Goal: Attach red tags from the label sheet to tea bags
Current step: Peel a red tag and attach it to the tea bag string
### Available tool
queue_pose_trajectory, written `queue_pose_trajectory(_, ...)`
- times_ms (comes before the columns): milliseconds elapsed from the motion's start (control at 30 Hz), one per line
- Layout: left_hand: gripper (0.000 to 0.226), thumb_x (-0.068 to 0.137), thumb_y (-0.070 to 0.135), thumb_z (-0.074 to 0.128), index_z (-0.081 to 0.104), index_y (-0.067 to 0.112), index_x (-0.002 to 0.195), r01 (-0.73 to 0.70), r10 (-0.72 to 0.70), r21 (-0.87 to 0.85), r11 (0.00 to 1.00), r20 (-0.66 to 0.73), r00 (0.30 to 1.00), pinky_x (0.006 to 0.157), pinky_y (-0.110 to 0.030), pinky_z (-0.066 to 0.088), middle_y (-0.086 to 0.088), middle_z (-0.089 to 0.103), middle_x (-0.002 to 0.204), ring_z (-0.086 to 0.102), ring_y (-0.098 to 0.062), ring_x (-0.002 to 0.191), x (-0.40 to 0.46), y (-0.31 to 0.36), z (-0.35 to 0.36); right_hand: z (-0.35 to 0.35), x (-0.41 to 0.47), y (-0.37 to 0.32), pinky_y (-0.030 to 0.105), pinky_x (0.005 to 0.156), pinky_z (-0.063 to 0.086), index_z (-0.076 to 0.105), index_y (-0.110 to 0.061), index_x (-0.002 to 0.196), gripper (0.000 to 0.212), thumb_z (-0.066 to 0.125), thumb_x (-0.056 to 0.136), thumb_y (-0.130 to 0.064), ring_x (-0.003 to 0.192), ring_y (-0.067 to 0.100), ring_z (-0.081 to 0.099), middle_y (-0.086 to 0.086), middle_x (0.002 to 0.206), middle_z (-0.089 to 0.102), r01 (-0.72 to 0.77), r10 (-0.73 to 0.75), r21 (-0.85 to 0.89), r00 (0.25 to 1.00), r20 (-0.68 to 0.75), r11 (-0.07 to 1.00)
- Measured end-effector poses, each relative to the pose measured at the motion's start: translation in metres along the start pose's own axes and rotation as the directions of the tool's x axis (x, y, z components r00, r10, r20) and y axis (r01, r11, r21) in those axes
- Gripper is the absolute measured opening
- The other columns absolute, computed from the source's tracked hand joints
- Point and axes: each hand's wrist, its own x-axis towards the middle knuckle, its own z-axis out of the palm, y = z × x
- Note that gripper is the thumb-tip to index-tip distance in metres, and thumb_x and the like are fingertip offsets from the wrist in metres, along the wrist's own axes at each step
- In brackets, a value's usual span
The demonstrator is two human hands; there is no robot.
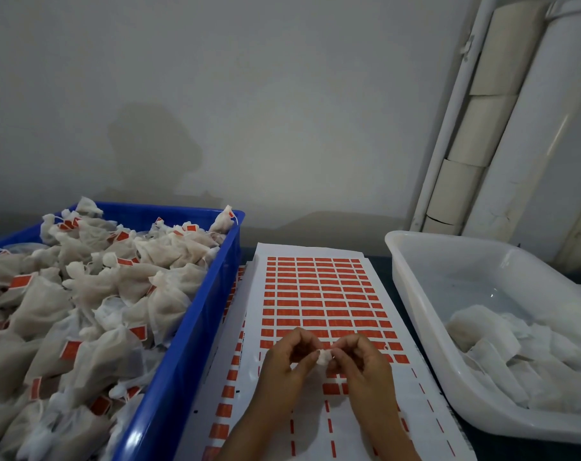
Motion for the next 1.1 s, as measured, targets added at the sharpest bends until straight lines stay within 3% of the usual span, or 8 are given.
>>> queue_pose_trajectory(200,0.015,0.089,0.015,0.055,0.058,0.027,0.079,-0.007,0.008,-0.013,1.000,0.065,0.998,0.071,-0.011,0.048,0.016,0.063,0.081,0.059,-0.002,0.084,0.0004,0.0010,-0.0006,0.0003,0.0026,0.0044,0.009,0.056,0.049,0.058,-0.019,0.075,0.019,0.054,0.089,-0.006,0.065,0.010,0.066,-0.006,0.071,0.066,-0.040,0.041,0.039,0.999,-0.035,0.998)
queue_pose_trajectory(267,0.008,0.084,0.025,0.054,0.057,0.029,0.078,-0.042,0.040,0.019,0.999,0.060,0.997,0.074,-0.013,0.049,0.015,0.062,0.084,0.059,-0.004,0.087,0.0002,0.0009,-0.0007,0.0000,0.0033,0.0058,0.009,0.055,0.050,0.058,-0.018,0.076,0.019,0.053,0.089,-0.005,0.066,0.009,0.067,-0.007,0.071,0.067,-0.047,0.048,0.045,0.998,-0.034,0.998)
queue_pose_trajectory(500,0.018,0.081,0.038,0.060,0.049,0.032,0.093,-0.028,0.005,0.141,0.990,0.155,0.988,0.072,-0.006,0.048,0.024,0.058,0.095,0.060,-0.002,0.093,-0.0020,-0.0041,-0.0010,-0.0007,0.0043,0.0087,0.010,0.061,0.052,0.057,-0.023,0.078,0.018,0.053,0.090,-0.010,0.070,0.011,0.067,-0.007,0.077,0.067,-0.052,0.052,0.015,0.997,-0.049,0.999)
queue_pose_trajectory(700,0.007,0.090,0.024,0.055,0.048,0.026,0.091,0.099,-0.094,-0.057,0.993,0.096,0.991,0.065,-0.009,0.049,0.015,0.066,0.088,0.063,0.001,0.087,-0.0011,-0.0001,-0.0005,-0.0004,0.0028,0.0071,0.011,0.056,0.051,0.057,-0.018,0.079,0.016,0.052,0.090,-0.008,0.067,0.008,0.066,-0.004,0.070,0.067,-0.023,0.024,0.030,0.999,-0.022,0.999)
queue_pose_trajectory(867,0.008,0.091,0.024,0.053,0.047,0.022,0.096,0.170,-0.160,-0.105,0.980,0.094,0.983,0.063,-0.011,0.048,0.004,0.063,0.081,0.063,-0.002,0.075,0.0003,0.0007,-0.0005,-0.0001,0.0027,0.0086,0.011,0.059,0.047,0.054,-0.025,0.077,0.018,0.053,0.090,-0.013,0.064,0.013,0.061,-0.008,0.072,0.063,0.040,-0.045,-0.093,0.998,-0.053,0.995)
queue_pose_trajectory(967,0.006,0.092,0.021,0.053,0.049,0.020,0.097,0.213,-0.203,-0.139,0.967,0.082,0.976,0.065,-0.011,0.051,-0.004,0.065,0.090,0.065,-0.012,0.082,0.0019,-0.0004,-0.0018,-0.0004,0.0030,0.0095,0.012,0.064,0.046,0.051,-0.028,0.076,0.019,0.052,0.091,-0.015,0.069,0.013,0.061,-0.010,0.074,0.062,0.057,-0.062,-0.145,0.998,-0.034,0.988)
queue_pose_trajectory(1100,0.005,0.092,0.020,0.053,0.050,0.021,0.097,0.265,-0.257,-0.149,0.953,0.071,0.964,0.062,-0.008,0.049,-0.001,0.064,0.096,0.063,-0.016,0.088,0.0036,0.0001,-0.0026,-0.0019,0.0049,0.0077,0.017,0.068,0.049,0.049,-0.028,0.076,0.020,0.051,0.091,-0.015,0.070,0.012,0.060,-0.009,0.075,0.061,0.060,-0.064,-0.166,0.998,-0.020,0.984)
